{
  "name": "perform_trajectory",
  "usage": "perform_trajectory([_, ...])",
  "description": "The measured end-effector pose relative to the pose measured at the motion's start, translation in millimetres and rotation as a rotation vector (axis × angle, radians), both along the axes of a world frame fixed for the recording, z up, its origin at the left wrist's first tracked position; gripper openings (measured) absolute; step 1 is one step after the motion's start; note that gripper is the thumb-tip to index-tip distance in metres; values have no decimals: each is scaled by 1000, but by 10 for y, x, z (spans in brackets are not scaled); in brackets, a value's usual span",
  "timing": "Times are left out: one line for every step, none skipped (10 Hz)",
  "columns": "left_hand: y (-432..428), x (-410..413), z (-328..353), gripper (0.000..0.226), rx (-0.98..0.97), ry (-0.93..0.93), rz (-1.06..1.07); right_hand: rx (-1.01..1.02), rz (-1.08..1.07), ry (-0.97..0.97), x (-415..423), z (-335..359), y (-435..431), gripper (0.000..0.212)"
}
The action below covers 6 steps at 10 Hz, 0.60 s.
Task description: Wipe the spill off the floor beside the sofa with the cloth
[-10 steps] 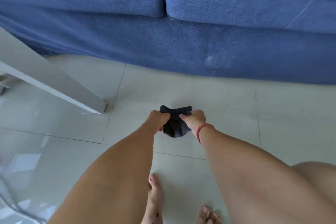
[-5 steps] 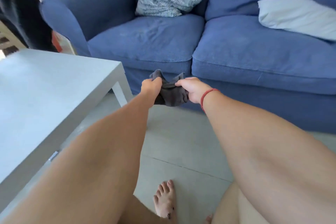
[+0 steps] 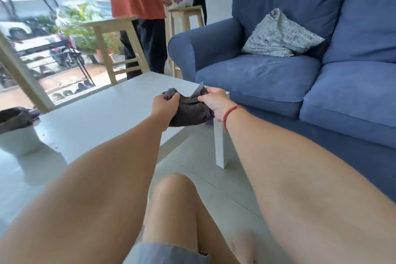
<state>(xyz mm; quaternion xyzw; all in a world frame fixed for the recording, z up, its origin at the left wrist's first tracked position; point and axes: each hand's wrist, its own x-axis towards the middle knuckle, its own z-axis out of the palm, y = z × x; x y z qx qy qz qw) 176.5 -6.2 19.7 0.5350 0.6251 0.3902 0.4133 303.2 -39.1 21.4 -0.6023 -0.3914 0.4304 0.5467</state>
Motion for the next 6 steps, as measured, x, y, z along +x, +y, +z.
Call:
perform_trajectory([48,-516,150,38,20,-5,97,-9,100,-20,-470,184,177,30])
perform_trajectory([113,-931,233,36,47,-8,154,-8,173,-35,-850,269,364,30])
perform_trajectory([187,-1210,181,49,-91,56,184,-76,216,-63,-1074,199,506,32])
perform_trajectory([258,-1350,-2,62,-260,304,125,-201,208,-170,-1096,33,519,41])
perform_trajectory([314,-1382,-139,67,-199,592,139,-194,179,-264,-1008,-55,574,46])
perform_trajectory([378,-1318,-231,69,-107,738,67,-39,123,-288,-928,95,675,37])
